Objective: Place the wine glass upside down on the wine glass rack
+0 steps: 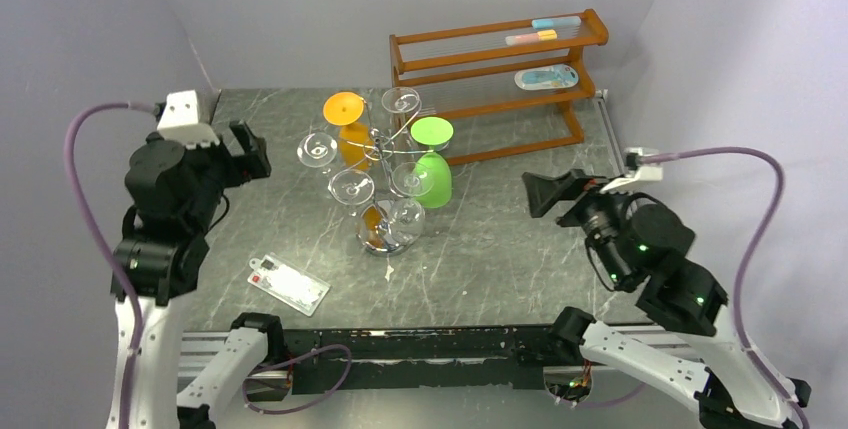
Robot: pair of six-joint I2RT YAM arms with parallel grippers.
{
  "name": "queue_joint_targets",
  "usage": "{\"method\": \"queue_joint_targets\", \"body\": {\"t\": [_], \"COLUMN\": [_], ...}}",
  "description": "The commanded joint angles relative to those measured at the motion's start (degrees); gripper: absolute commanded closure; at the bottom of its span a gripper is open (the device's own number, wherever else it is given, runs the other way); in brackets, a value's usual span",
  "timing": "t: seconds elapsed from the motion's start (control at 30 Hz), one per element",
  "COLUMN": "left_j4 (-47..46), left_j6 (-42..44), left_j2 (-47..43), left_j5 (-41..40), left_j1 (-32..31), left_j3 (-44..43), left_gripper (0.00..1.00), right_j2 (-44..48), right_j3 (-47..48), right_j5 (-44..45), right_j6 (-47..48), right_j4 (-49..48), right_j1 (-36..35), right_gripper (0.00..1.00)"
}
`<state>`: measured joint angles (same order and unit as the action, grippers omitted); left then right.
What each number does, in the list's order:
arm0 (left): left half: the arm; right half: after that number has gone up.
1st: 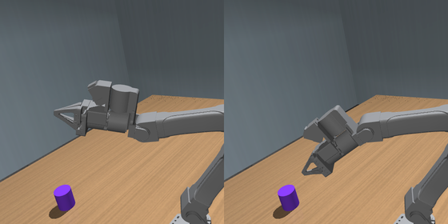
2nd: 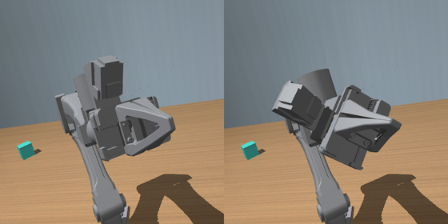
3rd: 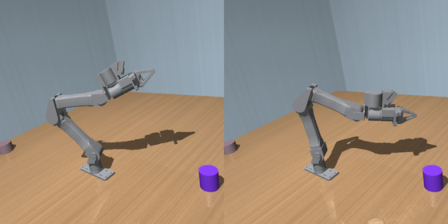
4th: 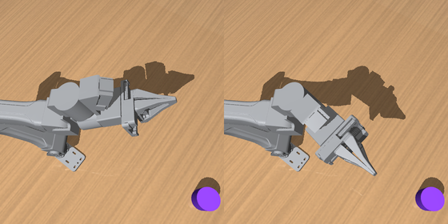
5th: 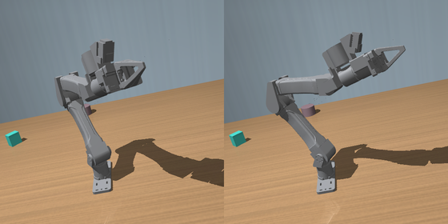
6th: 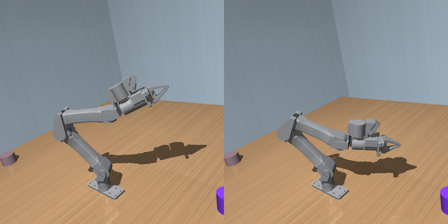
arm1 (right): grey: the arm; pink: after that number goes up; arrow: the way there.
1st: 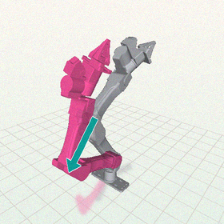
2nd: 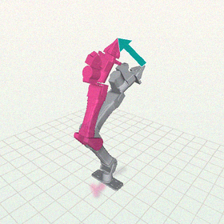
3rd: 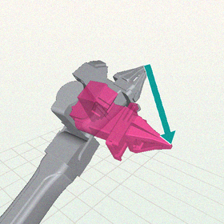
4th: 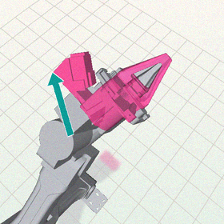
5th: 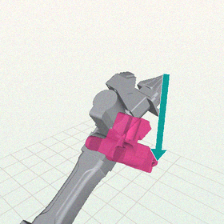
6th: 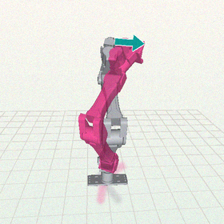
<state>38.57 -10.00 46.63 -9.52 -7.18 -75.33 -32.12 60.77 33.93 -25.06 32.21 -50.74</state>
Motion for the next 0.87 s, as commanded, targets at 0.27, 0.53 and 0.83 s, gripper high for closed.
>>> {"method": "queue_joint_targets", "body": {"t": [0.27, 0.53, 0.83], "left_j4": [19.9, 21.1, 20.6], "left_j6": [0.7, -0.6, -0.2], "left_j2": [-15.2, -15.8, -15.2], "left_j5": [0.2, -0.2, -0.3], "left_j1": [0.4, -0.6, -0.9], "left_j3": [-3.0, -5.2, -5.0], "left_gripper": [0.04, 0.04, 0.03], "right_j2": [-0.3, 0.3, -0.5], "right_j3": [9.9, 8.6, 6.5], "right_j5": [6.0, 3.6, 3.8], "right_j6": [4.1, 5.7, 6.2], "right_j4": [13.3, 9.7, 7.0], "right_j1": [-0.1, -0.1, -0.1], "right_gripper": [0.0, 0.0, 0.0]}}
